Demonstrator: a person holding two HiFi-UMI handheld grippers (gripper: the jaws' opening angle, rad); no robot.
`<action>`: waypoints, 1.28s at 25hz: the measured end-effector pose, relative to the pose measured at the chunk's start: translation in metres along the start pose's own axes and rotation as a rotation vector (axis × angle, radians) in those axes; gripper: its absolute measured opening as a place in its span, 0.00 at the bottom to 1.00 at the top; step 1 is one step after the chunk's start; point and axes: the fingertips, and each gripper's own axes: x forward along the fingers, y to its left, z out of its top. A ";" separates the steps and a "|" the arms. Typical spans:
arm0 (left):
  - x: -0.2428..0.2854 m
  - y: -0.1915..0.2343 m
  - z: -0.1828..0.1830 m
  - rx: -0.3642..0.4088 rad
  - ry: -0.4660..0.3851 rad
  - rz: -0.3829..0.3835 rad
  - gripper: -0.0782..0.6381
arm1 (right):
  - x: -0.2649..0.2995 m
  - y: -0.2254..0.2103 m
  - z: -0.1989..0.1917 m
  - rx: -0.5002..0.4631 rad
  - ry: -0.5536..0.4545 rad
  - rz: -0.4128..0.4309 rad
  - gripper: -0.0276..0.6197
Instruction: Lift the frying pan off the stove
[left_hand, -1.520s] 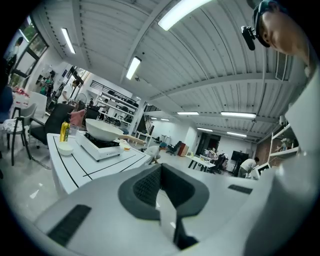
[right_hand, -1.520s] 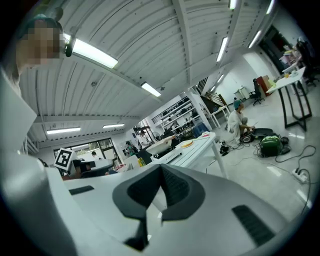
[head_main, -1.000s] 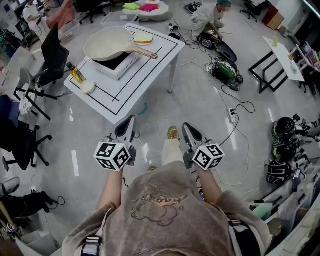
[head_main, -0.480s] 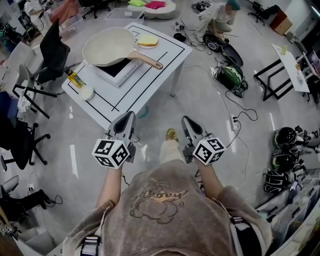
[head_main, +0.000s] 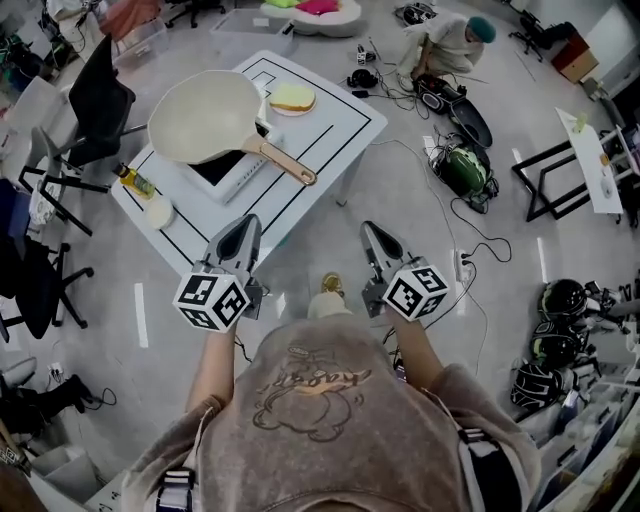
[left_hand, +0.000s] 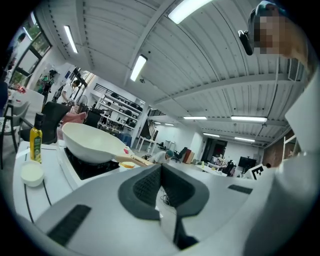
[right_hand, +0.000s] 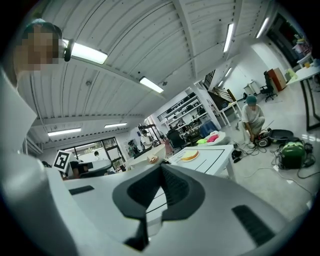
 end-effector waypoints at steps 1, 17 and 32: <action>0.008 0.002 0.005 -0.001 -0.007 0.007 0.12 | 0.007 -0.007 0.007 0.000 0.002 0.006 0.03; 0.098 0.037 0.048 -0.004 -0.108 0.192 0.12 | 0.115 -0.083 0.074 -0.016 0.084 0.182 0.03; 0.104 0.058 0.065 0.009 -0.092 0.183 0.12 | 0.148 -0.059 0.076 -0.006 0.086 0.234 0.03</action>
